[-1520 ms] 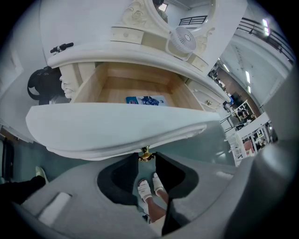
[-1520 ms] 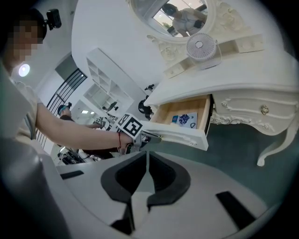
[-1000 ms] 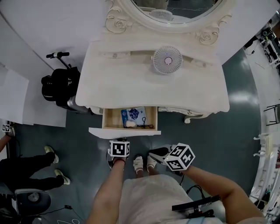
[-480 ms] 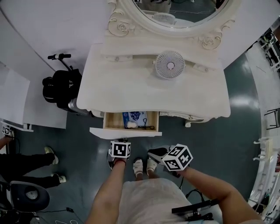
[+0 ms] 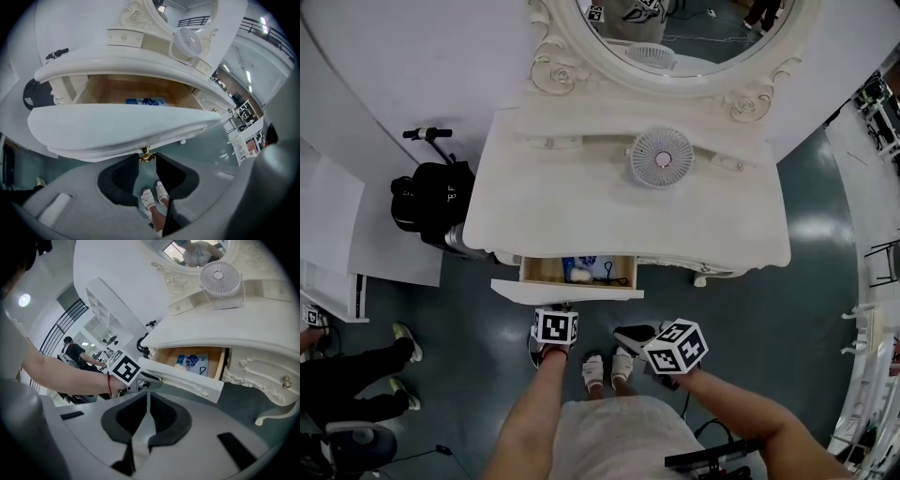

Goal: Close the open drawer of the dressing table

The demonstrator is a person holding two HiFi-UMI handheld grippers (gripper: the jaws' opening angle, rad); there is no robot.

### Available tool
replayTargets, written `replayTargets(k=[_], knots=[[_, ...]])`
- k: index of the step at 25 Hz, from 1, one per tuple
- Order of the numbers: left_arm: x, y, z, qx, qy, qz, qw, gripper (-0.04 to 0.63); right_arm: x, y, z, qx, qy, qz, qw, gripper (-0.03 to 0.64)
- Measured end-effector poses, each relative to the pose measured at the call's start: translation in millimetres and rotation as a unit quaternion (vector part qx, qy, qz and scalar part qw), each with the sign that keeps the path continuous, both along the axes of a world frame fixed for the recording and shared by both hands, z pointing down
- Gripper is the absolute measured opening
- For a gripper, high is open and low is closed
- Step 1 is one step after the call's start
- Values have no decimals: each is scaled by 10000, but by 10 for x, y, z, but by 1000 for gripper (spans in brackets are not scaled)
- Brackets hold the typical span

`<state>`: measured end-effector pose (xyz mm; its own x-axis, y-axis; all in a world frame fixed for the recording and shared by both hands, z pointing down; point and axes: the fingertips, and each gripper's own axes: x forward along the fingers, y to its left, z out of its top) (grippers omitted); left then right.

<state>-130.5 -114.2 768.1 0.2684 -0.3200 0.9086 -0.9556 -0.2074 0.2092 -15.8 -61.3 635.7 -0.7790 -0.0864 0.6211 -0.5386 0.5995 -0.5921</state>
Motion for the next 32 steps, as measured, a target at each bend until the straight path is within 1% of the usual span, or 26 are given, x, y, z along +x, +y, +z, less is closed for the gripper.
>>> replayTargets(k=[16, 32], knots=[[18, -390, -23, 215, -7, -37, 9998, 121, 64, -239, 1, -32, -105, 338, 9994, 18], [28, -745, -21, 336, -19, -94, 9994, 121, 184, -514, 85, 12, -18, 510, 9987, 18]])
